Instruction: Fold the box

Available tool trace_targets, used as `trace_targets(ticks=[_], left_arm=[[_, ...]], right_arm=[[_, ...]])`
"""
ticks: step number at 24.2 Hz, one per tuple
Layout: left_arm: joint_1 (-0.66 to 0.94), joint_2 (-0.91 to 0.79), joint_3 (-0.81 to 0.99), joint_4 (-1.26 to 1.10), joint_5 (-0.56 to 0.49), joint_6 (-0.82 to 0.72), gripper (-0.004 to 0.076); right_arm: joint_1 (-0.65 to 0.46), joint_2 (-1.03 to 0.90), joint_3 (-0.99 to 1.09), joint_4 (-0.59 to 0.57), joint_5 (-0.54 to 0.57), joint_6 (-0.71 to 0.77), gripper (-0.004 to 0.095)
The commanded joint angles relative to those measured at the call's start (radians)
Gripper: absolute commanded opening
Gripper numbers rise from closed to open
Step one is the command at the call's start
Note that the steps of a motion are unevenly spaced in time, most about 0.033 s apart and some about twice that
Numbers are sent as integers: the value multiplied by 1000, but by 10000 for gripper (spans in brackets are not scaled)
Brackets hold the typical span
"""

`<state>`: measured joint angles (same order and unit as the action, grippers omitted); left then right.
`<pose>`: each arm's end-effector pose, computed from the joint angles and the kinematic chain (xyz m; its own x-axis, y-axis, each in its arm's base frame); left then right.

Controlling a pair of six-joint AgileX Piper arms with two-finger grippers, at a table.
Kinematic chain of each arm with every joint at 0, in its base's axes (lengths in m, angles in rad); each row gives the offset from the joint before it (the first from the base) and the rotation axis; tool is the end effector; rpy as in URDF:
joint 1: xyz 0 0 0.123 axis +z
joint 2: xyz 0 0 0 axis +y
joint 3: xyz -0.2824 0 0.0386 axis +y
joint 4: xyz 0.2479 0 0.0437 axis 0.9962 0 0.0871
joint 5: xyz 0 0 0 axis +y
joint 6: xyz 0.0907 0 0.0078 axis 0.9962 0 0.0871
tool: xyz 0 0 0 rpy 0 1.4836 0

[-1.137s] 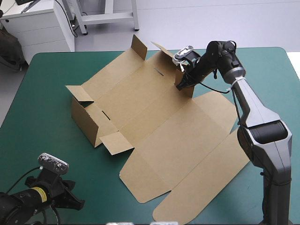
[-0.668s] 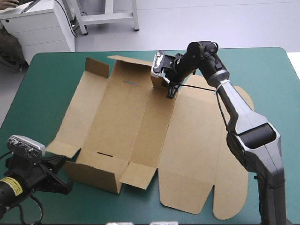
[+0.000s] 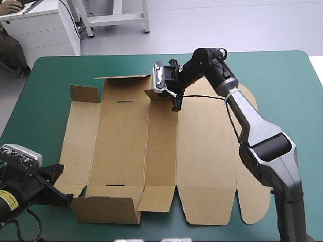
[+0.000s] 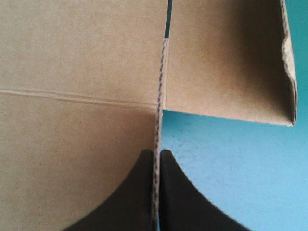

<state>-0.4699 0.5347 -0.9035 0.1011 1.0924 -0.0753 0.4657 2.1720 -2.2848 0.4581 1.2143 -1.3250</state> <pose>0.0618 -0.0222 0.3764 -0.5392 0.2419 -0.8067 0.3713 0.9280 0.0300 0.4112 0.2489 0.3366 0.2638 -0.7990 -0.5403 -0.9264 -0.0538 -0.3727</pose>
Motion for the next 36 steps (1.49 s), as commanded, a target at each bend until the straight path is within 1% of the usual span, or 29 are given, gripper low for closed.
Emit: trace_targets(ticks=[1,4,6,7,8,10,12,13,14,15,16,17,18,20,22,24,25,27,28,29,30,32,34,36], left_arm=[[-1,5,-29,9,-57,2,-8],[-1,5,-29,9,-57,2,-8],[-1,5,-29,9,-57,2,-8],[-1,5,-29,9,-57,2,-8],[-1,5,-29,9,-57,2,-8],[-1,5,-29,10,-57,2,-8],[-1,5,-29,10,-57,2,-8],[-1,5,-29,10,-57,2,-8],[-1,5,-29,10,-57,2,-8],[-1,5,-29,10,-57,2,-8],[-1,5,-29,10,-57,2,-8],[-1,5,-29,10,-57,2,-8],[-1,5,-29,10,-57,2,-8],[-1,5,-29,10,-57,2,-8],[-1,5,-29,10,-57,2,-8],[-1,5,-29,10,-57,2,-8],[-1,5,-29,10,-57,2,-8],[-1,5,-29,10,-57,2,-8],[-1,5,-29,10,-57,2,-8],[-1,5,-29,10,-57,2,-8],[-1,5,-29,10,-57,2,-8],[-1,5,-29,10,-69,2,-8],[-1,5,-29,10,-78,2,-8],[-1,5,-29,9,-81,2,-8]], right_arm=[[6,-53,-34,53,-19,-16,-20],[6,-53,-34,57,-24,6,2],[6,-53,-34,61,-28,35,85],[6,-53,-34,61,-27,35,136],[6,-53,-34,61,-25,35,214],[6,-53,-34,61,-23,35,382],[6,-53,-34,61,-27,35,573],[6,-53,-34,61,-27,44,650],[6,-53,-34,64,-32,57,707],[6,-53,-34,64,-36,74,740],[6,-55,-34,64,-36,103,743],[6,-56,-34,64,-36,129,734],[6,-68,-35,61,-36,213,689],[6,-79,-43,52,-25,278,619],[6,-97,-53,19,-11,330,480],[6,-129,-64,-50,16,406,114],[6,-142,-64,-81,16,454,-2],[6,-163,-64,-178,1,579,-10],[6,-175,-64,-268,-3,669,-17],[4,-179,-64,-321,-3,727,-19],[2,-186,-64,-416,-4,858,-19],[-20,-201,-64,-575,-1,1063,-19],[-50,-213,-64,-623,11,1155,-19],[-87,-229,-62,-611,32,1178,-19]])
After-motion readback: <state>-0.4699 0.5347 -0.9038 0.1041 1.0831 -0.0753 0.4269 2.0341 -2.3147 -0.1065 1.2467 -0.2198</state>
